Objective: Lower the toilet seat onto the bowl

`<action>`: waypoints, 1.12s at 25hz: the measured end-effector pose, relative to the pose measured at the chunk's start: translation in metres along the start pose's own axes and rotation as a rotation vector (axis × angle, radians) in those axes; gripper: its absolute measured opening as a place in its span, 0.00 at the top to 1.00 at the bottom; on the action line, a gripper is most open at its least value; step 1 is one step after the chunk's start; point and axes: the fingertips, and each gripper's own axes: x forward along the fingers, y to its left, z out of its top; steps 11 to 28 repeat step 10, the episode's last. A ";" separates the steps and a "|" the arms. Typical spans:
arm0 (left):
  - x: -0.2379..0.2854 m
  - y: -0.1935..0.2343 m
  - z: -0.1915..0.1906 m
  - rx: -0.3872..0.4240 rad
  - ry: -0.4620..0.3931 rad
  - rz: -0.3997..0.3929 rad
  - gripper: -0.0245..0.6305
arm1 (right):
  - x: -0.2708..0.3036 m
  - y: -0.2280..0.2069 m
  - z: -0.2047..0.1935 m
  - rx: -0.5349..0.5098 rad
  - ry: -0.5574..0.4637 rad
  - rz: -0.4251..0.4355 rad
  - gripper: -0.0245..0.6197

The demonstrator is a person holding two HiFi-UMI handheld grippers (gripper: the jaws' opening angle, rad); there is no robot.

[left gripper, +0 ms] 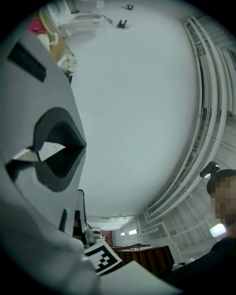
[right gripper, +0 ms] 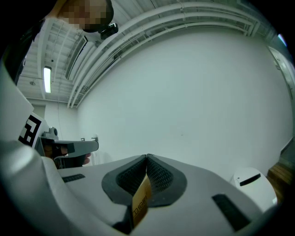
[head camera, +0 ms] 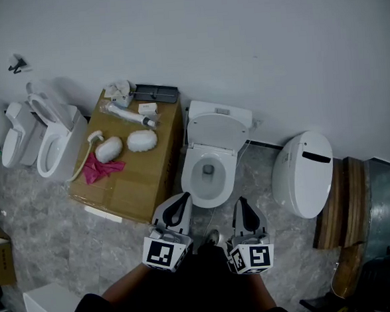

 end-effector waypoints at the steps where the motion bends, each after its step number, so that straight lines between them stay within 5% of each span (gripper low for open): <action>1: 0.000 0.000 0.000 0.001 -0.001 0.001 0.96 | 0.000 0.000 0.000 -0.002 0.001 0.003 0.92; 28: 0.006 -0.001 -0.002 -0.012 0.001 0.011 0.96 | 0.003 -0.006 -0.002 -0.011 0.010 0.012 0.92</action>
